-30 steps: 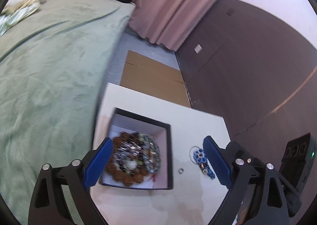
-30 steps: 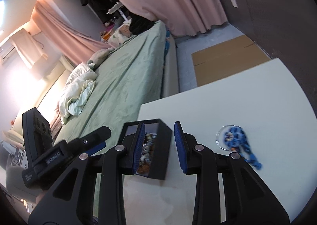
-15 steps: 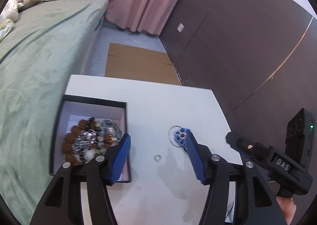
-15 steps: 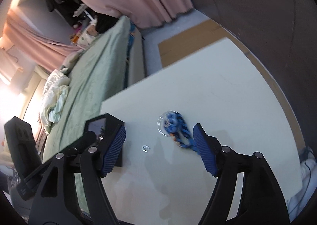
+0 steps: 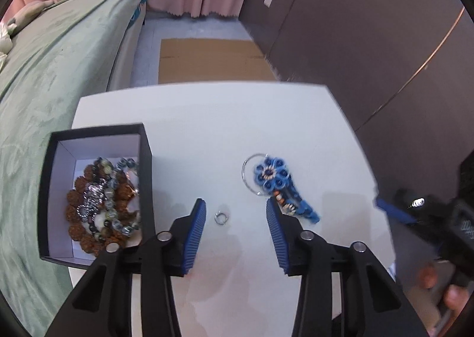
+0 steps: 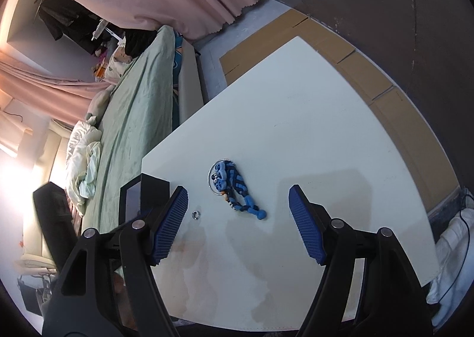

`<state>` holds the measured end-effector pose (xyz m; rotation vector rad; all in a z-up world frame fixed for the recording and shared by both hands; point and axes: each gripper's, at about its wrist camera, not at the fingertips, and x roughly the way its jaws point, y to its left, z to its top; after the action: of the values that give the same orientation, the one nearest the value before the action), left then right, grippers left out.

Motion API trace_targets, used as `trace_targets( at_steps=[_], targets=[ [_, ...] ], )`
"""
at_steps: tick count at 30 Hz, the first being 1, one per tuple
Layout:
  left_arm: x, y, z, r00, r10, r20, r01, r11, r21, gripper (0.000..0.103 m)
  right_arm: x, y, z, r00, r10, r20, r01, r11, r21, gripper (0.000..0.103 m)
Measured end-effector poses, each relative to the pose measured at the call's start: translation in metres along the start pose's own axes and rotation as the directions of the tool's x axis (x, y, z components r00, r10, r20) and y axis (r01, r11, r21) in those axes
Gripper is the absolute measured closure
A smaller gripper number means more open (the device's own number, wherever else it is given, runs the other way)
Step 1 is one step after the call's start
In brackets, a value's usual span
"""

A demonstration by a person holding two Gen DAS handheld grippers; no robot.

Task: Organize jewelry
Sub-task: 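Move the left tool to the small silver ring and close on it, then carry the ring into the box with the left tool while the right tool grasps the blue flower keychain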

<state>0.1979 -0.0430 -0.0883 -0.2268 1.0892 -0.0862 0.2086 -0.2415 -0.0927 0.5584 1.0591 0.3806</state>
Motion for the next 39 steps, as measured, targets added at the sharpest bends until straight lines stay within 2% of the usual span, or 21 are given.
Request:
trace_targets(
  at_steps=[3, 10, 13, 19, 21, 23, 30, 35, 39],
  targets=[
    [0.020, -0.003, 0.000, 0.998, 0.044, -0.046, -0.044, 0.999, 0.009, 0.076, -0.005, -0.002, 0.002, 1.000, 0.002, 0.010, -0.003, 1.000, 0.007, 0.032],
    [0.048, -0.009, -0.004, 0.989, 0.126, -0.080, -0.124, 0.992, 0.034, 0.079, -0.012, -0.007, 0.004, 1.000, 0.005, 0.021, -0.005, 1.000, 0.011, 0.032],
    [0.055, -0.007, -0.003, 0.986, 0.141, -0.095, -0.137, 0.990, 0.044, 0.079, -0.014, -0.008, 0.004, 1.000, 0.005, 0.022, -0.005, 1.000, 0.007, 0.032],
    [0.058, -0.012, -0.007, 0.979, 0.189, -0.076, -0.183, 0.980, 0.080, 0.082, -0.015, -0.009, 0.005, 1.000, 0.002, 0.022, -0.002, 1.000, 0.003, 0.032],
    [0.058, -0.012, -0.008, 0.976, 0.208, -0.067, -0.202, 0.975, 0.092, 0.089, -0.013, -0.009, 0.004, 1.000, -0.002, 0.020, 0.002, 1.000, -0.002, 0.032],
    [0.057, -0.013, -0.010, 0.974, 0.218, -0.063, -0.211, 0.972, 0.103, 0.092, -0.011, -0.008, 0.004, 1.000, -0.012, 0.014, 0.012, 1.000, -0.012, 0.032],
    [0.049, -0.006, -0.011, 0.986, 0.148, -0.069, -0.143, 0.987, 0.075, 0.093, 0.003, 0.001, 0.003, 0.999, -0.053, -0.003, 0.052, 0.997, -0.054, 0.034],
    [0.035, -0.001, -0.006, 0.993, 0.110, -0.040, -0.107, 0.993, 0.053, 0.093, 0.019, 0.010, 0.001, 0.997, -0.077, -0.029, 0.074, 0.992, -0.102, 0.043],
    [0.025, 0.002, -0.005, 0.996, 0.086, -0.019, -0.085, 0.995, 0.042, 0.092, 0.033, 0.019, 0.000, 0.993, -0.110, -0.048, 0.102, 0.983, -0.153, 0.045]
  ],
)
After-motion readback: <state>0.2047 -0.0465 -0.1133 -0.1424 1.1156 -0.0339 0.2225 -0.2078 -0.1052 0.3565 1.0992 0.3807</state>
